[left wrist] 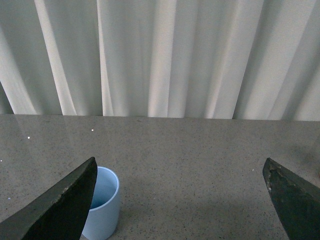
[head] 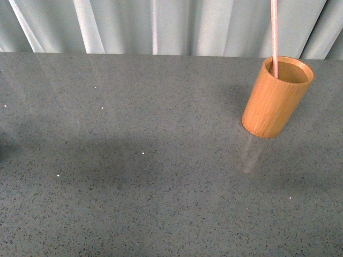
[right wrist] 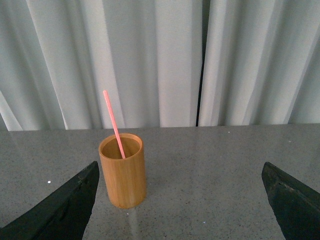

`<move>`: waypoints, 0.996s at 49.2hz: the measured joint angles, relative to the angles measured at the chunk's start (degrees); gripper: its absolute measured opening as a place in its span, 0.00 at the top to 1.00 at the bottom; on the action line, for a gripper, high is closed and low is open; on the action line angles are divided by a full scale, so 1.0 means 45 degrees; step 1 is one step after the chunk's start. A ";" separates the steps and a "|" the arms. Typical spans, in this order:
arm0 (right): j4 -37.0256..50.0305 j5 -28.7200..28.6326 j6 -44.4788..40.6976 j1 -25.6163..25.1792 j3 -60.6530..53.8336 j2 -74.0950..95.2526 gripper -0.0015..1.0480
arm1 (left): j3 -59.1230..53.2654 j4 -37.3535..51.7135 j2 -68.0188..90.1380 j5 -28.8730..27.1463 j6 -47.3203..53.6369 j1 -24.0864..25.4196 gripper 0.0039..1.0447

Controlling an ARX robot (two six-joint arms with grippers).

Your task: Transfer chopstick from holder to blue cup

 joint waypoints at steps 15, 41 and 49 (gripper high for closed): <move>0.0000 0.0000 0.0000 0.0000 0.0000 0.0000 0.10 | 0.0000 0.0000 0.0000 0.0000 -0.0005 0.0000 0.06; 0.0000 -0.0005 0.0000 0.0000 0.0000 0.0000 0.10 | 0.0000 0.0000 0.0000 0.0000 0.0000 0.0000 0.06; 0.0000 0.0000 0.0000 0.0000 0.0000 0.0000 0.10 | 0.0000 0.0000 0.0000 0.0000 0.0000 0.0000 0.06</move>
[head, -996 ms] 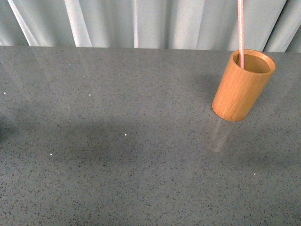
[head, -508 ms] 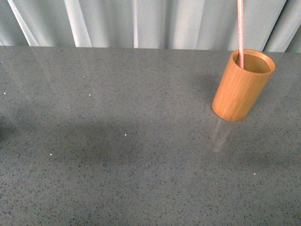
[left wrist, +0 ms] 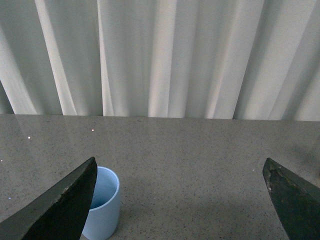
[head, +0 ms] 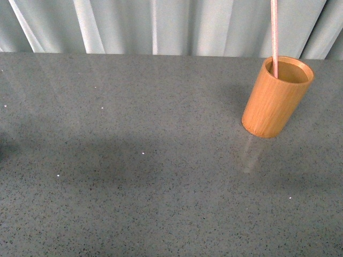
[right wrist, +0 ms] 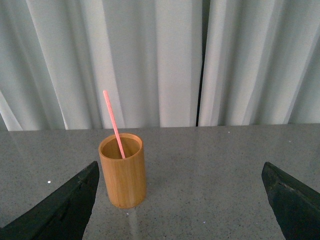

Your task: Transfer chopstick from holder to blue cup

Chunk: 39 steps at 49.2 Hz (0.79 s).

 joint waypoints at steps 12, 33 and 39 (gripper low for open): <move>0.0000 0.0000 0.0000 0.0000 0.0000 0.0000 0.10 | 0.0447 -0.1263 0.0967 -0.3041 -0.1117 -0.0952 0.06; 0.0000 0.0000 0.0000 0.0000 0.0000 0.0000 0.10 | 0.4643 0.1690 1.1327 -0.1209 -0.0078 0.2968 0.06; 0.0000 0.0000 0.0000 0.0000 0.0000 0.0000 0.10 | 0.6426 0.0155 1.4110 -0.0544 0.0816 0.3541 0.06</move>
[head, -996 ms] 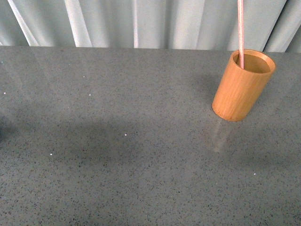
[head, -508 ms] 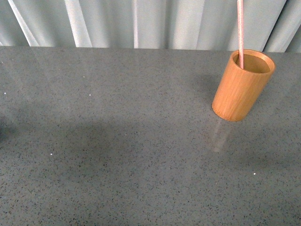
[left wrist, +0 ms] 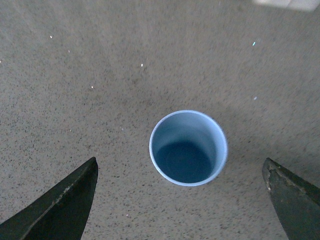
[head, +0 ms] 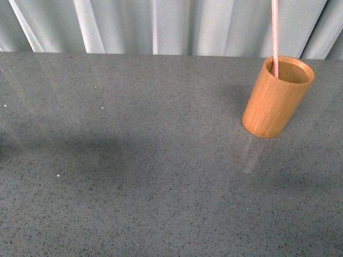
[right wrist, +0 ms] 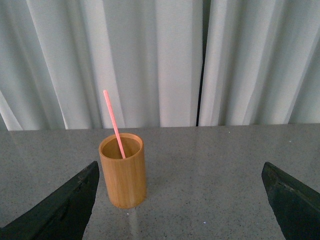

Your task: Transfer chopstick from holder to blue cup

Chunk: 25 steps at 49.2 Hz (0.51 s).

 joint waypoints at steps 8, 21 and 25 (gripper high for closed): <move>0.0000 0.0000 0.0000 0.0000 0.0000 0.0000 0.10 | 0.2234 -0.0573 0.2856 -0.0131 0.1355 0.0345 0.06; 0.0000 0.0000 0.0000 0.0000 0.0000 0.0000 0.10 | 0.3410 -0.1103 0.4639 -0.0321 0.2161 0.0486 0.06; 0.0000 0.0000 0.0000 0.0000 0.0000 0.0000 0.10 | 0.3410 -0.0816 0.5105 -0.0457 0.2297 0.0563 0.06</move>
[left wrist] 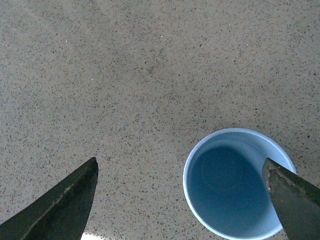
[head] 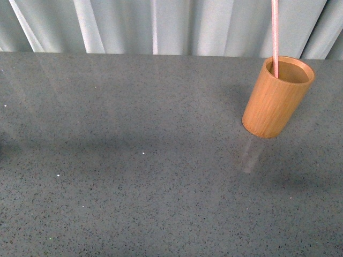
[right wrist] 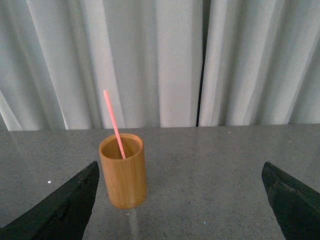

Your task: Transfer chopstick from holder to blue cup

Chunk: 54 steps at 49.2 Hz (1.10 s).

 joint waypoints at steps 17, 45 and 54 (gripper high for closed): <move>0.0000 0.0000 0.0000 0.0000 0.0000 0.0000 0.10 | -0.0364 0.0772 0.0967 -0.0291 -0.0019 -0.0287 0.06; 0.0000 0.0000 0.0000 0.0000 0.0000 0.0000 0.10 | -0.0087 0.1787 0.3021 -0.0996 -0.0117 -0.0627 0.06; 0.0000 0.0000 0.0000 0.0000 0.0000 0.0000 0.10 | 0.0029 0.1749 0.3298 -0.0952 -0.0112 -0.0607 0.11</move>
